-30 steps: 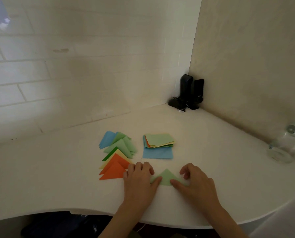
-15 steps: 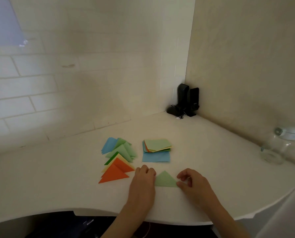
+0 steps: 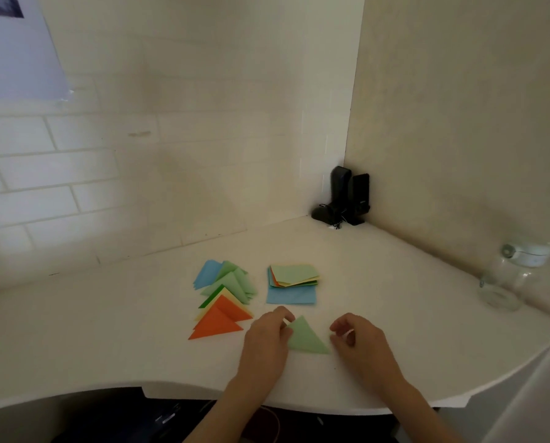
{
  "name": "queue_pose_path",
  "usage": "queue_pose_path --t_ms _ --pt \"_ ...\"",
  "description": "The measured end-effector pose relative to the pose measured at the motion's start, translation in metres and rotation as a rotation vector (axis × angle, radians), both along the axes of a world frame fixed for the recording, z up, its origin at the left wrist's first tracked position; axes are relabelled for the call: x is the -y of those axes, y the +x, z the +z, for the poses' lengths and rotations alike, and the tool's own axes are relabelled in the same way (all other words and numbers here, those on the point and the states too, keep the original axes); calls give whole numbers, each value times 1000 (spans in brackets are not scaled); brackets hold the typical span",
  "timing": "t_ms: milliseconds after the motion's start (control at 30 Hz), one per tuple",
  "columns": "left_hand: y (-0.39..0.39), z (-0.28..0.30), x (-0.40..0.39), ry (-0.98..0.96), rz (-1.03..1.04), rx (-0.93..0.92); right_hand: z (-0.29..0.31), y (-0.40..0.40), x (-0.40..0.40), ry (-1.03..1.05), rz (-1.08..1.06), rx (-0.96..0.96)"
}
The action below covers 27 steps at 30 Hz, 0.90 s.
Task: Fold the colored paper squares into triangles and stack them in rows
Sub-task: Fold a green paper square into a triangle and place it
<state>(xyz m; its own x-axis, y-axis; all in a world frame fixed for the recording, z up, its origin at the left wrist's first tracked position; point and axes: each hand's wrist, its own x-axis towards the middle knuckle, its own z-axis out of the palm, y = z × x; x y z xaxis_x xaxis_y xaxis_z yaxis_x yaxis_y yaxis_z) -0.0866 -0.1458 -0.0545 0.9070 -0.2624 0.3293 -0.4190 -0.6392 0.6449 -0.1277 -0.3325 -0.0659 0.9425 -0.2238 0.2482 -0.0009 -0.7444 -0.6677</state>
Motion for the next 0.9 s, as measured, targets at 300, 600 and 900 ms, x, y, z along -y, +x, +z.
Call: queue_pose_path --t_ms 300,600,900 --pt "18 3 -100 -67 272 89 14 65 -30 -192 65 203" --pt "36 -19 -118 -61 283 75 26 126 -50 -383 72 -9" --pt "61 -21 -115 -76 279 101 4 138 -53 -475 25 17"
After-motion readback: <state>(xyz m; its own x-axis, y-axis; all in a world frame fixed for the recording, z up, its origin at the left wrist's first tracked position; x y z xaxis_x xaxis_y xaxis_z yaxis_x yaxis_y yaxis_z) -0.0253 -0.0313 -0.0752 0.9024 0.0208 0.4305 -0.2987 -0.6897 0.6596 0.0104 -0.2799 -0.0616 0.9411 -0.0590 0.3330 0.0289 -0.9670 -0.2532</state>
